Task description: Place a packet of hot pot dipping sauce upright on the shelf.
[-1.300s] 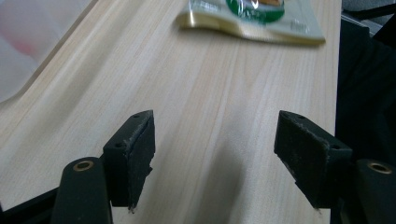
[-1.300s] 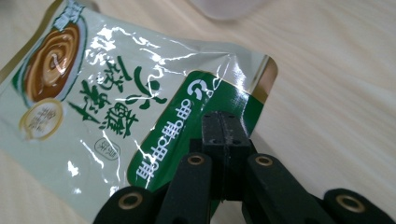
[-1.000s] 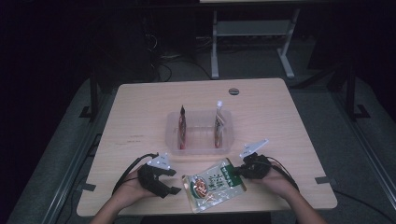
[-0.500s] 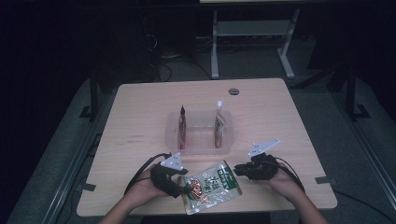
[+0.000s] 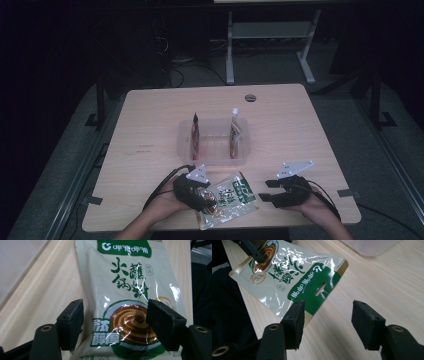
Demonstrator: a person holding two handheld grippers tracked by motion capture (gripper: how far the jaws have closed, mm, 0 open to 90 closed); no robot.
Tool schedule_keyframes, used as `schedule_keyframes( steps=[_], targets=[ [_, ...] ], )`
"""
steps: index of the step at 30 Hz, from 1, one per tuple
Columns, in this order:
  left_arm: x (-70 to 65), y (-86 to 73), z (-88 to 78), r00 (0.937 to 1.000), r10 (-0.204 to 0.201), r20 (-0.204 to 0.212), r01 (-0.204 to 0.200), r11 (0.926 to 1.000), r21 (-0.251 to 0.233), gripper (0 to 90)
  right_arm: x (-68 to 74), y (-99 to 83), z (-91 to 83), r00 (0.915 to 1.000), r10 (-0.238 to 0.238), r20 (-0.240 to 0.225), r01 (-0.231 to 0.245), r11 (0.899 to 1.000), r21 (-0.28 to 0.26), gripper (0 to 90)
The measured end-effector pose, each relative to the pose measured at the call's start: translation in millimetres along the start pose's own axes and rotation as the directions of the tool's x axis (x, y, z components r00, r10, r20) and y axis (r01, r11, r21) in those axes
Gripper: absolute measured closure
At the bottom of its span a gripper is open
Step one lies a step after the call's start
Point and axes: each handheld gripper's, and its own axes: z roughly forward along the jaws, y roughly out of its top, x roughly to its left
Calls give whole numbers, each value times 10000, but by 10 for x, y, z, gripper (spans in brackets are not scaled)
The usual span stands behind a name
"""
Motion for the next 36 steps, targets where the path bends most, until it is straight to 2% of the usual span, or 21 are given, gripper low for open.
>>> schedule_keyframes(
  steps=[3,4,6,9,10,13,14,17,18,20,21,25,26,28,29,32,33,36],
  targets=[
    [-20,-5,24,9999,69,131,-69,10000,44,319,-24,14,6,9999,56,92,-56,10000,-47,432],
    [-31,-2,30,9997,250,58,-250,9997,66,319,-37,20,12,9999,93,110,-93,9999,-45,432],
    [-46,-1,30,9997,245,11,-246,9997,74,336,-62,32,47,9997,77,252,-76,10000,-40,432],
    [-37,-4,23,9997,228,-13,-228,9997,32,367,-54,36,57,9997,90,226,-89,10000,-11,431],
    [-30,-8,15,9999,149,-33,-149,9999,-10,421,-48,35,62,9997,17,234,-17,10000,3,429],
    [-28,-9,12,9998,205,-67,-205,9998,-12,483,-48,35,63,9998,39,216,-39,10000,-15,429],
    [-23,-4,8,9998,152,-95,-152,9999,10,559,-49,37,69,9998,33,219,-33,10000,-19,428],
    [-6,-7,0,9999,131,-31,-131,9999,18,706,-46,39,71,9998,57,214,-57,10000,-1,428],
    [1,-7,-2,9999,102,19,-102,9999,24,706,-39,41,70,9997,124,206,-124,9999,20,428],
    [20,-9,-4,9999,131,99,-132,9999,47,816,-39,44,71,9998,94,159,-94,10000,32,426],
    [20,-9,-4,9999,131,99,-132,9999,47,835,-39,44,71,9998,94,159,-94,10000,32,426],
    [36,-20,-31,9993,48,372,-44,9999,-107,886,-48,41,78,9999,110,-7,-110,9999,32,426],
    [43,-20,-65,9987,210,458,-199,9995,-248,892,-55,37,80,9998,47,-179,-48,10000,-53,426],
    [47,-23,-89,9983,187,548,-165,9991,-402,895,-53,39,75,9996,103,-270,-105,9999,-52,425],
    [51,-24,-107,9982,201,568,-174,9988,-464,898,-61,38,72,9992,15,-402,-22,9999,-161,417],
    [57,-27,-216,9969,387,683,-321,9950,-950,900,-73,49,44,9961,212,-860,-259,9982,-543,405],
    [57,-27,-216,9969,387,683,-321,9950,-950,900,-73,49,44,9961,212,-860,-259,9982,-543,405],
    [63,-26,-313,9958,581,714,-479,9894,-1369,900,-69,88,32,9918,238,-1252,-347,9957,-862,405]
  ],
)
